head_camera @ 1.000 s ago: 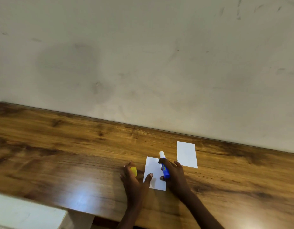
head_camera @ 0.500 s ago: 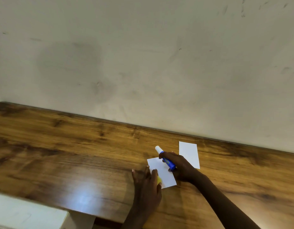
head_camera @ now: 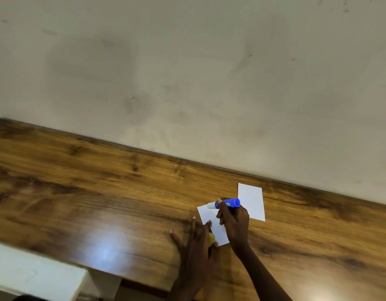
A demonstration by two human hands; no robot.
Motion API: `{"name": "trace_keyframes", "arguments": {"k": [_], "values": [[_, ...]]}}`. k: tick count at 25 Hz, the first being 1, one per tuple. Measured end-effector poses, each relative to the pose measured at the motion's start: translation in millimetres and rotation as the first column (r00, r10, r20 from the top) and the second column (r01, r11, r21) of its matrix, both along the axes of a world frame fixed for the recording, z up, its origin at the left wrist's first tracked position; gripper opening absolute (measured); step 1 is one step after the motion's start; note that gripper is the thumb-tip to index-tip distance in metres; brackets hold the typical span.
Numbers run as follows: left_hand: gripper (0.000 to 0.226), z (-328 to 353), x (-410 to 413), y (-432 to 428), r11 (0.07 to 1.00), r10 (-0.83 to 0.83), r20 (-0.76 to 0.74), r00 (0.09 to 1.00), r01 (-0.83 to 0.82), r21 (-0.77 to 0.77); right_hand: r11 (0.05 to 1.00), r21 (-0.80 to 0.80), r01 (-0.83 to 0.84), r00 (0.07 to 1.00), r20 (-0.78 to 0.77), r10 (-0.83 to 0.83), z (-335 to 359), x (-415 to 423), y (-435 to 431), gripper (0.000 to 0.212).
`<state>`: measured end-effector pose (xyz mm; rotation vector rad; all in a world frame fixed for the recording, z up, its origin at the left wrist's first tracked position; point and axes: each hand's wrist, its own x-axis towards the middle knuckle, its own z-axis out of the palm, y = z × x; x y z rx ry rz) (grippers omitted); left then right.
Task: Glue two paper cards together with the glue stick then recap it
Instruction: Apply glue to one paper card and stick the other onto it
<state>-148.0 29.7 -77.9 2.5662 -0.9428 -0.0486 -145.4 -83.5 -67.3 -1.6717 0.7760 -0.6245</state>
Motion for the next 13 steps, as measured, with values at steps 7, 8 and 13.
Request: {"name": "trace_keyframes", "arguments": {"k": [7,8,13], "values": [[0.055,-15,2,-4,0.983,0.074,-0.151,0.986,-0.097,-0.154,0.959,-0.217,-0.182,0.970,-0.199,0.139,4,14,-9,0.011],[0.056,-17,2,-4,0.983,0.070,-0.172,0.983,-0.097,-0.157,0.952,-0.232,-0.201,0.967,-0.204,0.154,5,17,-9,0.011],[0.055,-14,2,-4,0.978,0.073,-0.108,0.991,-0.093,-0.189,0.905,-0.299,-0.303,0.944,-0.227,0.241,9,26,-9,0.022]]}}
